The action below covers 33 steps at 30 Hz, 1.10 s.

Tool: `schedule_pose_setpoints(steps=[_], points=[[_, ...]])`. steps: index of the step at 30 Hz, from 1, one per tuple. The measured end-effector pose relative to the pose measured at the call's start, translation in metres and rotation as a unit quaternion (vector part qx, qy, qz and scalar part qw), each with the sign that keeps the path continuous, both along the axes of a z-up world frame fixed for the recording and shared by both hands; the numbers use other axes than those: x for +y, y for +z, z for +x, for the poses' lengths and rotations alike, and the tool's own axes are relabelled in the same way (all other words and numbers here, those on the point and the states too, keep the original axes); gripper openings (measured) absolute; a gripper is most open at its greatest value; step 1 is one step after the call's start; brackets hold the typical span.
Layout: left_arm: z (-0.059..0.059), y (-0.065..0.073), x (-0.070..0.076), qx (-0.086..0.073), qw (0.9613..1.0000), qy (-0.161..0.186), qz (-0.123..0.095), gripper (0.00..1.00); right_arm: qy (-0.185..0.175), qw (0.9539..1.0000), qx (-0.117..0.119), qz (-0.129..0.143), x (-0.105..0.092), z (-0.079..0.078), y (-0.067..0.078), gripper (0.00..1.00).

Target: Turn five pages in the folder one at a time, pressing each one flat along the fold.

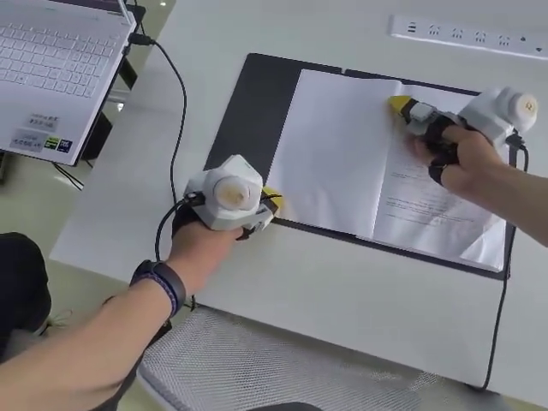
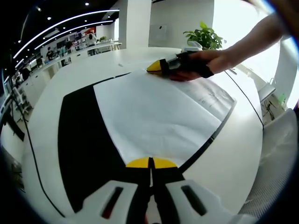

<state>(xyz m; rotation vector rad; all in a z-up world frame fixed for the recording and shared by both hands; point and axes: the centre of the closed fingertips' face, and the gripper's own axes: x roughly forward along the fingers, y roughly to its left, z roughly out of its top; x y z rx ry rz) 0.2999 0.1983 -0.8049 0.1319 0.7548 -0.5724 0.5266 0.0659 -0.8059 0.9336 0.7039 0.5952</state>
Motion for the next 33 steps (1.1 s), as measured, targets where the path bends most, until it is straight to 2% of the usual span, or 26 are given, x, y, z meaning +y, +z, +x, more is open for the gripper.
schedule_pose_setpoints(steps=[10,19,23,25,28,33], points=[[0.004,-0.007,0.002,0.000,1.0000,0.001,-0.003,0.00,-0.022,0.9996,-0.008,-0.013,-0.001,0.029,0.000,0.00],[0.004,-0.006,0.002,-0.001,1.0000,0.005,-0.006,0.00,-0.024,0.9993,-0.016,-0.025,0.002,0.038,0.001,0.00],[0.005,-0.007,0.002,-0.001,1.0000,0.004,-0.005,0.00,-0.018,0.9989,-0.025,-0.034,0.003,0.036,0.003,0.00],[0.004,-0.006,0.001,-0.001,1.0000,0.005,-0.005,0.00,-0.006,0.9971,-0.049,-0.057,0.004,0.035,0.003,0.00],[0.003,-0.005,0.001,-0.001,1.0000,0.005,-0.004,0.00,0.001,0.9973,-0.050,-0.053,0.005,0.033,0.004,0.00],[0.002,-0.003,0.000,-0.001,1.0000,0.006,-0.004,0.00,0.027,0.9953,-0.065,-0.066,0.006,0.021,0.005,0.00]])
